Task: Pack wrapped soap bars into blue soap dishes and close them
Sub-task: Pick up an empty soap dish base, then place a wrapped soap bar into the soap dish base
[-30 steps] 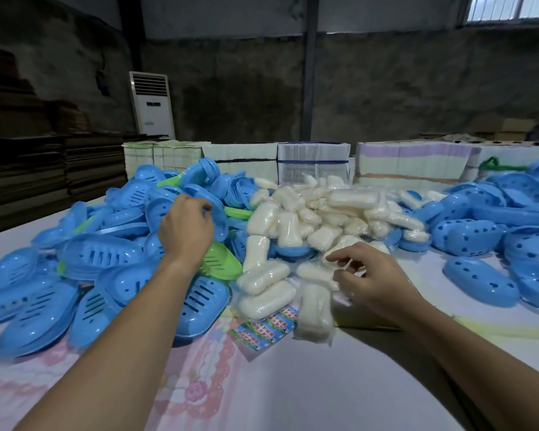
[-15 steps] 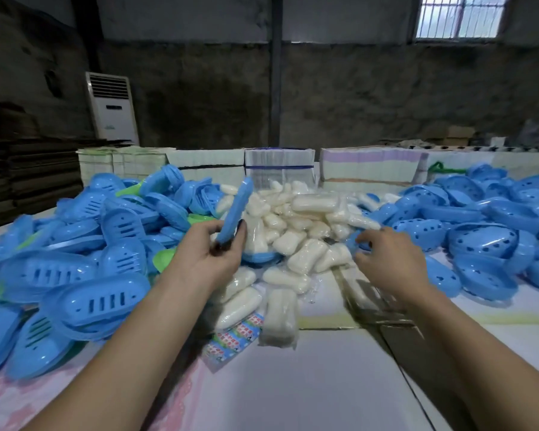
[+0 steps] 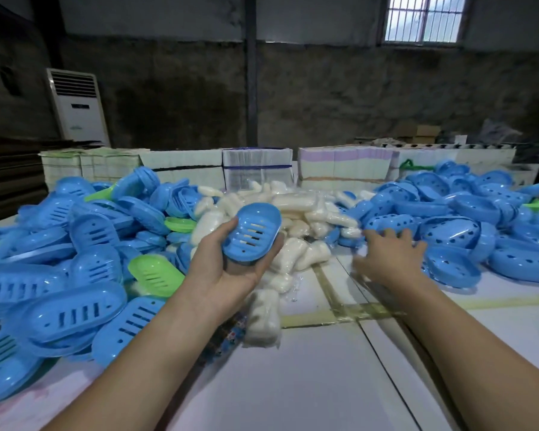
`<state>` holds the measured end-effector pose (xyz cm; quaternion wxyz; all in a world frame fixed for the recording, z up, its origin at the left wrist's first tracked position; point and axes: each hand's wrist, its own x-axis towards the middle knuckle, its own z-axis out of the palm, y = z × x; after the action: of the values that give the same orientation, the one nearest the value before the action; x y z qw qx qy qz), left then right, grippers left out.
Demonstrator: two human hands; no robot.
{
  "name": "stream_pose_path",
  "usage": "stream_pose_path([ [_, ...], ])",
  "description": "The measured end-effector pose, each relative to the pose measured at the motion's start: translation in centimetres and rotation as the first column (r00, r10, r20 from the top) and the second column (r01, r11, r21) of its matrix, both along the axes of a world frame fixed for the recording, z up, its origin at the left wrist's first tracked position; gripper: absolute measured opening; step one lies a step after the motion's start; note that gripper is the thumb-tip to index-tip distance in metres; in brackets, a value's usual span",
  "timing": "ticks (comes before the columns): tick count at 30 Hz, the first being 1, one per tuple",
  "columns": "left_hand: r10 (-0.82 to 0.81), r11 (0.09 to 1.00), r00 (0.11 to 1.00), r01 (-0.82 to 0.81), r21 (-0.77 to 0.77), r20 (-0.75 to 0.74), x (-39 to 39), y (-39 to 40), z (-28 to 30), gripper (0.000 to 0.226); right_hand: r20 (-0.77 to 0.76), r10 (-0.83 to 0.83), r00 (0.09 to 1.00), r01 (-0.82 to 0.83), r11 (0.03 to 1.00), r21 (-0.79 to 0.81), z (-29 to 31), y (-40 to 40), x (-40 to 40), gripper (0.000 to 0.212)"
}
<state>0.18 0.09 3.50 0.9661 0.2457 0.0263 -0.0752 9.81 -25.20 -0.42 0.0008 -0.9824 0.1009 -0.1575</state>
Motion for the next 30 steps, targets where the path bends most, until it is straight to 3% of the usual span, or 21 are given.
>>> stream_pose_path([
  [2, -0.008, 1.0, 1.0, 0.008, -0.009, 0.013, 0.1, 0.4, 0.1, 0.041, 0.137, 0.21, 0.968, -0.218, 0.975, 0.047, -0.5, 1.8, 0.0, 0.054],
  [5, 0.011, 1.0, 1.0, -0.011, -0.016, -0.007, 0.5, 0.7, -0.2, 0.056, 0.202, 0.458, 0.866, -0.482, 0.872, 0.084, -1.1, 4.5, -0.2, 0.057],
  [10, 0.064, 0.998, 0.998, -0.065, -0.024, -0.017, 0.8, 0.7, -0.8, 0.038, 0.112, 0.678, 0.727, -0.639, 0.726, -0.254, -2.0, 7.8, -0.3, 0.076],
  [13, 0.062, 0.997, 0.998, -0.061, -0.041, 0.015, 0.8, 0.6, -1.0, 0.04, 0.096, 0.666, 0.74, -0.608, 0.722, -0.33, -1.8, 8.0, -0.2, 0.078],
  [16, 0.079, 0.996, 0.997, -0.078, -0.053, 0.025, 0.8, 0.4, -1.2, 0.057, 0.096, 0.62, 0.779, -0.555, 0.753, -0.354, -1.7, 7.5, -0.2, 0.058],
  [18, 0.064, 0.997, 0.998, -0.062, -0.047, 0.023, 0.7, 0.2, -1.3, 0.059, 0.036, 0.588, 0.808, -0.554, 0.779, -0.293, -1.7, 7.0, 0.0, 0.052],
  [20, 0.024, 0.999, 0.999, -0.024, -0.029, 0.024, 0.7, 0.1, -1.4, 0.059, -0.027, 0.566, 0.824, -0.563, 0.812, -0.153, -1.5, 6.5, 0.0, 0.059],
  [22, -0.035, 0.999, 0.999, 0.035, 0.005, 0.039, 0.7, 0.0, -1.5, 0.053, -0.074, 0.565, 0.822, -0.568, 0.821, -0.048, -0.9, 6.1, -0.1, 0.069],
  [27, -0.148, 0.967, 0.987, 0.132, 0.22, 0.059, 0.6, -0.2, -1.8, 0.025, -0.082, 0.578, 0.812, -0.579, 0.815, 0.015, -0.4, 5.5, -0.5, 0.072],
  [30, -0.154, 0.967, 0.986, 0.137, 0.216, 0.064, 0.8, -0.2, -2.1, 0.024, -0.106, 0.58, 0.808, -0.575, 0.815, 0.075, -0.4, 5.4, -0.6, 0.073],
])
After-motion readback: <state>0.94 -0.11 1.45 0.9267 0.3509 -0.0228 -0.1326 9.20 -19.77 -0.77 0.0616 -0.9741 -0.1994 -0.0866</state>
